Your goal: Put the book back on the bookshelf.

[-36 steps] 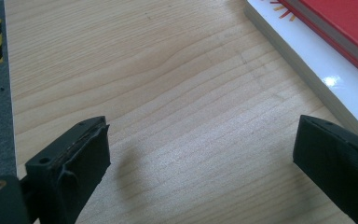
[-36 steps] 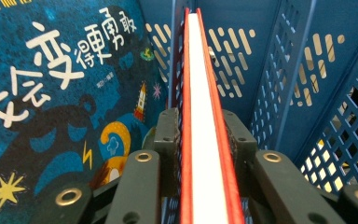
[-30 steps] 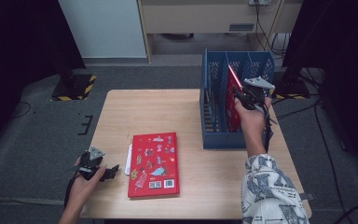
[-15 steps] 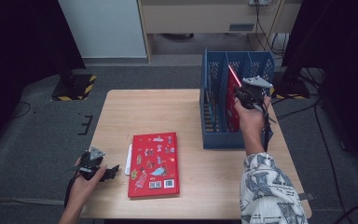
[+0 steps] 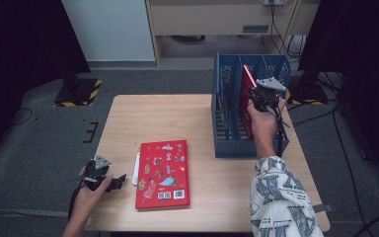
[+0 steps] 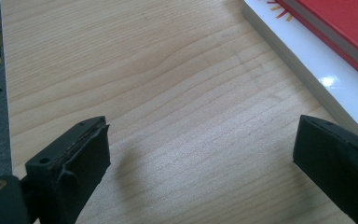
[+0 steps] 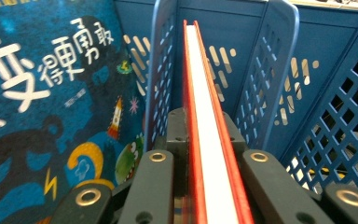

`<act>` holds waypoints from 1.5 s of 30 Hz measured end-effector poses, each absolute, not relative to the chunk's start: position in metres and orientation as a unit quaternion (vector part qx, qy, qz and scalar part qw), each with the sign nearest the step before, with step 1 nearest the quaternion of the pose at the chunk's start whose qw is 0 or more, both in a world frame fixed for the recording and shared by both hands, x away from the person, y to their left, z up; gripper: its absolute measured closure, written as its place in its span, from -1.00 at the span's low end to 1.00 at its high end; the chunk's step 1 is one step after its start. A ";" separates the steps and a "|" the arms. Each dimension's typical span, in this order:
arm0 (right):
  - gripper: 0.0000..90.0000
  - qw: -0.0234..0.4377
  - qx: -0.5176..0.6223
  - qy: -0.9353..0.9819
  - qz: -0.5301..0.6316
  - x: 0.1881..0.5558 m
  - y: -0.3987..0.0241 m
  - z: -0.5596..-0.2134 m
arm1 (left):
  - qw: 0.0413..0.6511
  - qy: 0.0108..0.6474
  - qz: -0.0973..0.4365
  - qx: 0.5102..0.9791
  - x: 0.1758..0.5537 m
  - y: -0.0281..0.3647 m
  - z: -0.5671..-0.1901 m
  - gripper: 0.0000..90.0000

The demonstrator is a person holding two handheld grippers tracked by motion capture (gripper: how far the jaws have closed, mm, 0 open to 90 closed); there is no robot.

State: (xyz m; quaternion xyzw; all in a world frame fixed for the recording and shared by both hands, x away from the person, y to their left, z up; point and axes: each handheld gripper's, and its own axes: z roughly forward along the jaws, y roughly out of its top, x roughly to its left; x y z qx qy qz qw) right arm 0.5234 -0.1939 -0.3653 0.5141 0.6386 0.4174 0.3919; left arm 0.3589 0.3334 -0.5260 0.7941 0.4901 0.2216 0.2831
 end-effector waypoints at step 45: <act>0.53 0.408 0.499 0.647 0.408 0.535 -0.176 -0.372 | 0.283 0.485 0.219 0.798 0.359 0.330 -0.526 -0.93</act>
